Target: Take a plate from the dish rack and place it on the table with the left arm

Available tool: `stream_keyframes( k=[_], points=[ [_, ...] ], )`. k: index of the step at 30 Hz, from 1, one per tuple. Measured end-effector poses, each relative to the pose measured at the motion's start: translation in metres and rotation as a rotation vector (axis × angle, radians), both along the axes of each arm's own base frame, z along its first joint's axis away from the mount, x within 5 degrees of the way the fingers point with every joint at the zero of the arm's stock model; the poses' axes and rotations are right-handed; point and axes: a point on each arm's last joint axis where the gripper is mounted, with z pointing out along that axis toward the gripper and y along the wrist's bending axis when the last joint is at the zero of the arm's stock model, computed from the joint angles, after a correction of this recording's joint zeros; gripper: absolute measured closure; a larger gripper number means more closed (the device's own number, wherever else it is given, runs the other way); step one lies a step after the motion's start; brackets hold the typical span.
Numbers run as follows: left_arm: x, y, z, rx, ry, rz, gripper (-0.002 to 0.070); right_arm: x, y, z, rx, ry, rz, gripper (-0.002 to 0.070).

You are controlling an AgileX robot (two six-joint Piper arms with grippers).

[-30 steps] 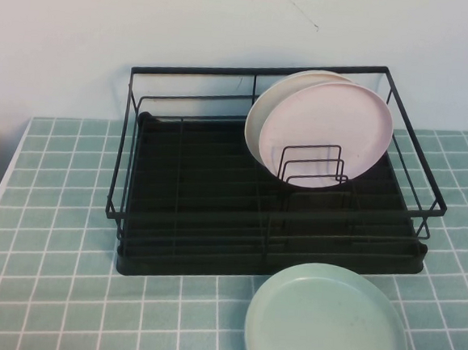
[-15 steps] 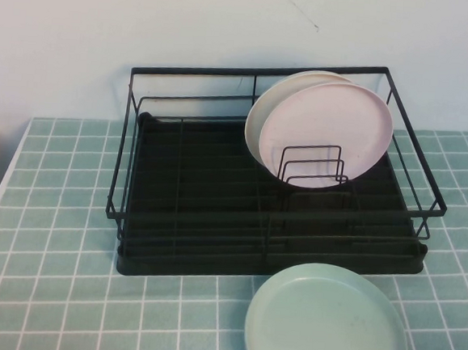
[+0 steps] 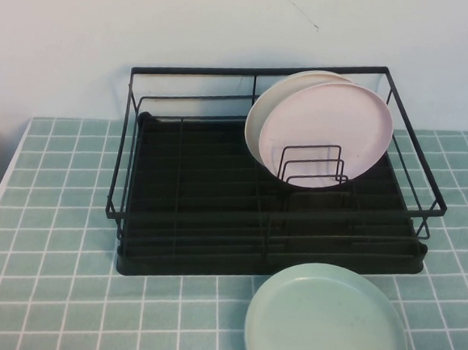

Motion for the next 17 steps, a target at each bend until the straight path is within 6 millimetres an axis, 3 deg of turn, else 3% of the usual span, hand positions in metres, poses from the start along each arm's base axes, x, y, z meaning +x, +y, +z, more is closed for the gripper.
stream_keyframes(
  k=[7, 17],
  points=[
    [0.0002, 0.0012, -0.0004, 0.105, -0.018, -0.009, 0.0678, 0.0, 0.0, 0.0, 0.0, 0.0, 0.0, 0.0678],
    [0.0002, 0.0013, -0.0003, 0.122, -0.023, -0.012, 0.0678, 0.0, 0.0, 0.0, 0.0, 0.0, 0.0, 0.0678]
  ],
)
